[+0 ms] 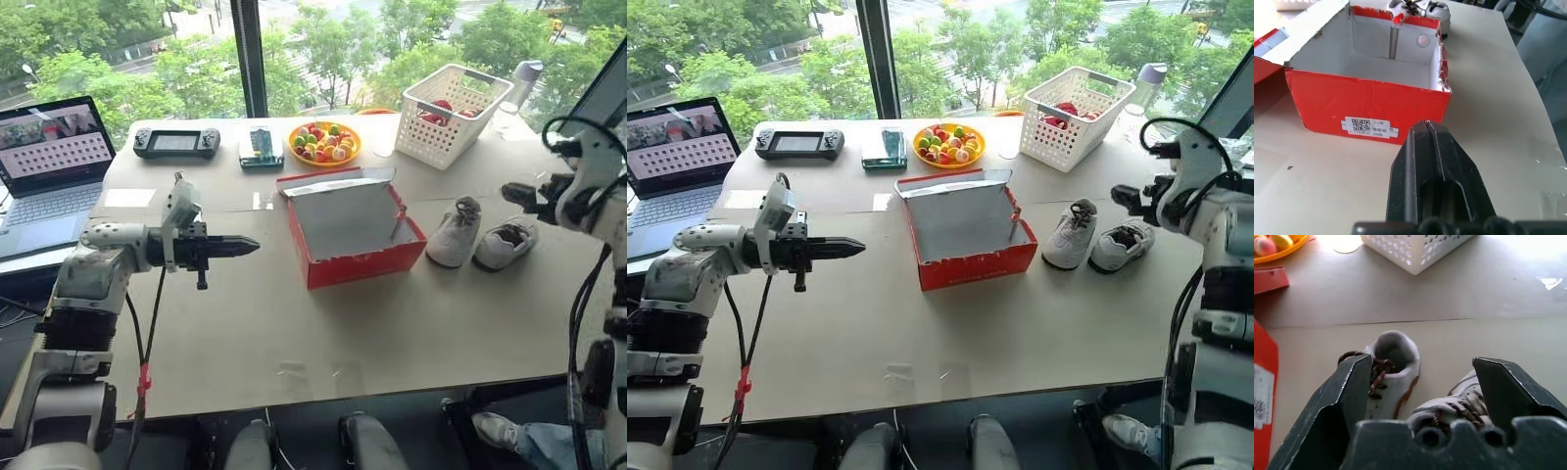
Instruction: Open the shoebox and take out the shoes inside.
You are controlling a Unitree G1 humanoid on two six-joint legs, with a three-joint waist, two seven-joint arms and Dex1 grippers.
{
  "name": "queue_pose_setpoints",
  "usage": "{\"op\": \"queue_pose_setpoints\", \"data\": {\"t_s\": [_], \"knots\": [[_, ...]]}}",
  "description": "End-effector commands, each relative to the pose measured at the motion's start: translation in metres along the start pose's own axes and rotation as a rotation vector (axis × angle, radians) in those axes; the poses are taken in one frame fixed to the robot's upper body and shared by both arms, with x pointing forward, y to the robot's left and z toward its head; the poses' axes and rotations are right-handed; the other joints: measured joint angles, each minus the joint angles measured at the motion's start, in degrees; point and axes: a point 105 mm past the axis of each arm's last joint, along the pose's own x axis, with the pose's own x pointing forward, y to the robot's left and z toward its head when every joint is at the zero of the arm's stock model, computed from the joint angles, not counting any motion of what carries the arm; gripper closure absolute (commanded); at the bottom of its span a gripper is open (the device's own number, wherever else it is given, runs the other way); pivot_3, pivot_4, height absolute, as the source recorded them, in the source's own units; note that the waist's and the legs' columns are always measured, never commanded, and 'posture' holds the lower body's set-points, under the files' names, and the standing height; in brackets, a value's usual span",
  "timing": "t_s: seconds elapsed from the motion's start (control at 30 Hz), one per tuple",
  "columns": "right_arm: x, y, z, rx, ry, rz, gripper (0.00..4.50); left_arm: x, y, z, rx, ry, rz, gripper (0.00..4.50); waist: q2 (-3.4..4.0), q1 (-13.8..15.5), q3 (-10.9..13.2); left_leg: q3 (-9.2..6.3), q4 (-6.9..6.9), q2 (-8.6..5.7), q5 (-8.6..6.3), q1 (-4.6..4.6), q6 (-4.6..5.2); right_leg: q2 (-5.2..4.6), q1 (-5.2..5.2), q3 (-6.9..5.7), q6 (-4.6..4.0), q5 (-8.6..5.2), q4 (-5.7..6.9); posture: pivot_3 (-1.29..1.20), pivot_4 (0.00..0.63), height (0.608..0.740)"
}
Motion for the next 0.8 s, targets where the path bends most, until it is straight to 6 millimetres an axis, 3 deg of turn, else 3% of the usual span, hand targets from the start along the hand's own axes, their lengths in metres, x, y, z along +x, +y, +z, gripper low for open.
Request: {"op": "queue_pose_setpoints", "data": {"t_s": [0.03, 0.1, 0.2, 0.33, 0.47, 0.63, 0.8], "knots": [[-0.059, 0.061, -0.013, -0.208, -0.123, 0.267, 0.56, -0.020, 0.002, 0.004, -0.003, -0.092, 0.194, 4.50, 0.02, 0.77, -0.04, -0.06, 0.00, 0.04, -0.02, 0.01, 0.02, 0.01, 0.05, -0.10, 0.02, -0.03, -0.01, 0.00, 0.150, 0.738], [-0.067, 0.059, -0.036, -0.183, -0.086, 0.231, 0.56, -0.027, 0.004, 0.000, -0.006, -0.118, 0.308, 4.50, 0.01, 1.21, -0.05, -0.13, 0.04, 0.06, -0.11, 0.08, 0.09, 0.02, 0.13, -0.11, 0.08, -0.11, 0.06, 0.00, 0.150, 0.738], [-0.068, 0.049, -0.051, -0.209, -0.068, 0.104, 0.56, -0.037, 0.011, -0.010, -0.003, -0.122, 0.468, 4.50, 0.01, 1.27, -0.04, -0.14, 0.38, 0.07, -0.11, 0.03, 0.09, -0.04, 0.17, -0.06, 0.12, -0.08, 0.09, 0.00, 0.150, 0.738], [-0.058, 0.057, -0.071, -0.290, -0.072, -0.014, 0.56, -0.066, 0.028, -0.021, -0.032, -0.206, 0.863, 4.50, -0.09, 1.34, -0.07, 0.01, 0.89, 0.17, -0.14, 0.33, 0.01, -0.07, 0.70, -0.09, 0.19, 0.13, -0.16, 0.00, 0.150, 0.738], [-0.038, 0.061, -0.087, -0.306, -0.123, -0.133, 0.56, -0.081, 0.025, -0.057, -0.123, -0.210, 1.185, 4.50, -0.12, 0.94, -0.25, -0.12, 0.84, 0.48, -0.32, 0.93, -0.28, -0.12, 1.25, -0.13, 0.18, 0.12, -0.46, 0.00, 0.150, 0.738], [-0.025, 0.055, -0.106, -0.317, -0.127, -0.197, 0.56, -0.092, 0.023, -0.096, -0.220, -0.171, 1.387, 4.50, -0.13, 1.64, -0.29, 0.24, 0.84, 0.24, -0.31, 0.82, -0.27, -0.13, 1.13, -0.09, 0.11, 0.17, -0.26, 0.00, 0.150, 0.738], [-0.022, 0.056, -0.105, -0.306, -0.164, -0.205, 0.56, -0.093, 0.021, -0.108, -0.270, -0.184, 1.443, 4.50, -0.13, 1.58, -0.29, 0.19, 0.76, 0.30, -0.28, 0.69, -0.18, 0.00, 1.05, -0.13, -0.02, -0.04, -0.24, 0.00, 0.150, 0.738]]}}
